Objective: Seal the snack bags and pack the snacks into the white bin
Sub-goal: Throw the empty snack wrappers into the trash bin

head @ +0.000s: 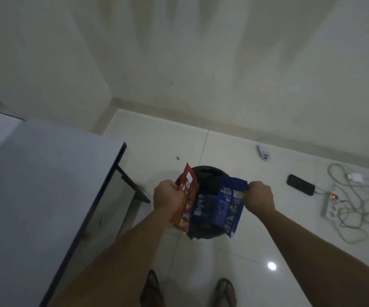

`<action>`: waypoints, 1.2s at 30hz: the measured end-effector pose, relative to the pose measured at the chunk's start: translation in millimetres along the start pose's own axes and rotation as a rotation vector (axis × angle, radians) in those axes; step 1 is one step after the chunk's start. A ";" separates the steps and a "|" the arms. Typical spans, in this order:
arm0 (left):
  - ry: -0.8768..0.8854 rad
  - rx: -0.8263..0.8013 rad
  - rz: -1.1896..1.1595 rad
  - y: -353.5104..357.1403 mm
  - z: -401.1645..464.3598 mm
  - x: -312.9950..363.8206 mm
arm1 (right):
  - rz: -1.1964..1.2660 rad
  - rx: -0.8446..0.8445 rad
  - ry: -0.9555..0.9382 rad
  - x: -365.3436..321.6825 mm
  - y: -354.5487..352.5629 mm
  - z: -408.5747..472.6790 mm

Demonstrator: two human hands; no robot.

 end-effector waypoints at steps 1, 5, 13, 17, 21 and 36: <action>-0.002 0.006 0.000 17.2 7.7 -6.9 | 0.000 -0.010 0.004 11.3 13.8 8.3; -0.004 0.019 0.006 78.0 41.4 -33.6 | 0.026 -0.028 0.019 44.7 67.8 40.7; -0.002 0.030 0.044 153.5 115.1 -73.8 | 0.034 -0.034 0.014 74.2 152.0 95.3; -0.044 -0.060 0.096 174.6 136.3 -93.2 | 0.064 -0.058 0.037 82.7 176.2 112.0; -0.080 -0.169 0.161 175.5 136.1 -94.7 | 0.084 -0.110 0.068 81.3 175.3 106.6; 0.013 -0.249 0.265 -15.6 -33.9 56.3 | -0.024 -0.259 -0.269 -64.7 -40.9 -18.3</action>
Point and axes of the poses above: each hand's wrist, its own z-axis towards the middle knuckle, its own y-axis out of the palm, x = y × z, the point moved 7 cm from there along z, towards the middle knuckle, and after that the axes turned 5 degrees about -y, right-handed, at the moved point
